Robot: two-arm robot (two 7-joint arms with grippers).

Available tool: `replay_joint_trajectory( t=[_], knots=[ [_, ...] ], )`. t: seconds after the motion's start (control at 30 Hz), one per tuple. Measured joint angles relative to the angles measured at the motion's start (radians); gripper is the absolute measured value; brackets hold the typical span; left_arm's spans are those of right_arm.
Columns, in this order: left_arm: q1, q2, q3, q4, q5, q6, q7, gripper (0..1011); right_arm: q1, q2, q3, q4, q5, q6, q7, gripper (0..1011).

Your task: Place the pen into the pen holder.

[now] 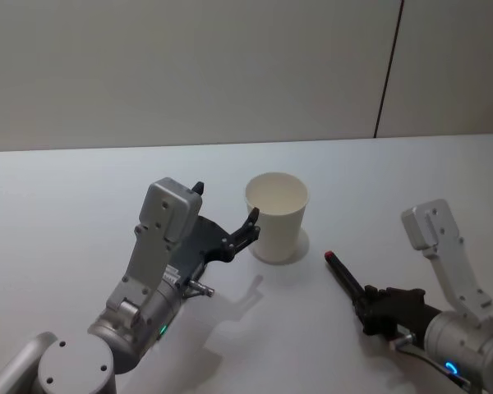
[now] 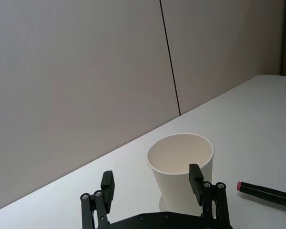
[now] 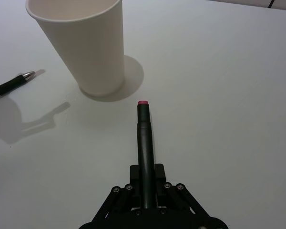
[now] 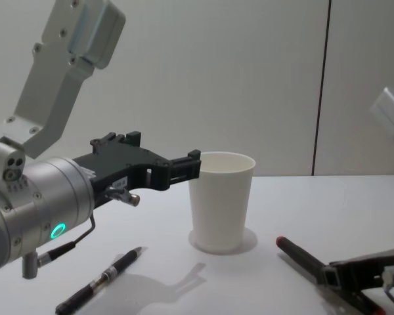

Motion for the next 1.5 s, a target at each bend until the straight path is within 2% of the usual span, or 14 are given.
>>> replay_joint_trajectory(
  t=[0.33,0.63,1.03,1.5],
  knots=[
    [0.0,0.0,0.0,0.0,0.0,0.0,0.0,1003,-0.008,0.004,0.005,-0.019,-0.004,-0.019,-0.014,173],
    [0.0,0.0,0.0,0.0,0.0,0.0,0.0,1003,-0.02,0.013,0.006,-0.047,-0.037,-0.079,-0.028,173],
    [0.0,0.0,0.0,0.0,0.0,0.0,0.0,1003,-0.039,0.025,0.002,-0.082,-0.096,-0.209,-0.039,173],
    [0.0,0.0,0.0,0.0,0.0,0.0,0.0,1003,-0.044,0.029,-0.004,-0.09,-0.172,-0.422,-0.042,173]
  ],
)
